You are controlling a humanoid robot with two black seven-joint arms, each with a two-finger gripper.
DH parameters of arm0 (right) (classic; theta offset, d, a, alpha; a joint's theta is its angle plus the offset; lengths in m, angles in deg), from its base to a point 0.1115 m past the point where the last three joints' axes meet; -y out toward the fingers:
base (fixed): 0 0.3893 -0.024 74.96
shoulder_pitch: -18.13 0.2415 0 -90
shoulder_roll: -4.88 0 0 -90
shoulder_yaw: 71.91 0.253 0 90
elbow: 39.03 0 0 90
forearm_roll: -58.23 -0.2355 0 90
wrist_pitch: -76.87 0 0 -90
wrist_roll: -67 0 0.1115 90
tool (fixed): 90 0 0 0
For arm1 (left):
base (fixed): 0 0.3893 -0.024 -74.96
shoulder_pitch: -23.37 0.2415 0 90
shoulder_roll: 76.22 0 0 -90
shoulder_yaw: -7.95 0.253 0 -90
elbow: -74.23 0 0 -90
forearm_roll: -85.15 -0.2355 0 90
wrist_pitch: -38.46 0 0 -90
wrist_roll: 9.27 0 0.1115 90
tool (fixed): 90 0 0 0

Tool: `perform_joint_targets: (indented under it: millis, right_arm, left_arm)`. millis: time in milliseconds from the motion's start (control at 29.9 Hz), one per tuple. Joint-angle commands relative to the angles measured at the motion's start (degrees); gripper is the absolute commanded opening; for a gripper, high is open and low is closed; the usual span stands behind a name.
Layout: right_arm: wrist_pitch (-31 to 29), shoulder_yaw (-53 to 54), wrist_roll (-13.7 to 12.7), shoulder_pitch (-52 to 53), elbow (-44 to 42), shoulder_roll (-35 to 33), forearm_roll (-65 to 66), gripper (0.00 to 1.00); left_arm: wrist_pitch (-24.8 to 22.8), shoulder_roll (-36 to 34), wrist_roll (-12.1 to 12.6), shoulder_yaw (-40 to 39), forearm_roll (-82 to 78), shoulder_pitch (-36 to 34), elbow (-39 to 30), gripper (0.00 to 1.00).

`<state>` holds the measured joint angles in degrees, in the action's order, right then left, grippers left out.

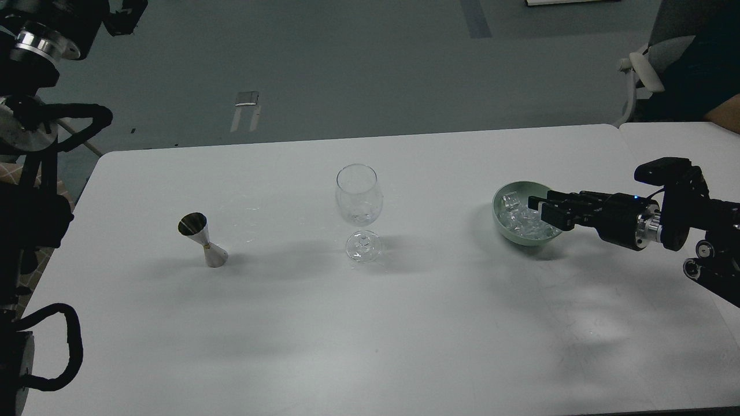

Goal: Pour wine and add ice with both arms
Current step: 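Reach the right gripper into the green bowl of ice, then close the right gripper on an ice cube in the bowl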

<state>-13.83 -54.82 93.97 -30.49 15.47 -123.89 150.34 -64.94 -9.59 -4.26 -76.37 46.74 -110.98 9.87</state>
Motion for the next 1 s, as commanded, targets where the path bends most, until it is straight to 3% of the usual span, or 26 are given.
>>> perform_joint_targets:
  millis: [0, 568, 969]
  right_arm:
    - [-0.10, -1.08, -0.08, 0.29, -0.27, 0.10, 0.00, 0.57]
    - [-0.27, -3.63, -0.96, 3.27, -6.42, 6.69, 0.26, 0.58]
    - [-0.45, -7.50, -0.87, 4.86, -6.60, 6.25, 0.26, 0.58]
  left_arm:
    - [-0.05, -0.01, 0.00, 0.03, 0.35, 0.40, -0.68, 0.98]
    - [0.04, 0.08, -0.08, -0.06, 0.35, 0.49, -2.88, 0.98]
    - [0.04, 0.08, 0.00, -0.06, 0.35, 0.40, -3.32, 0.98]
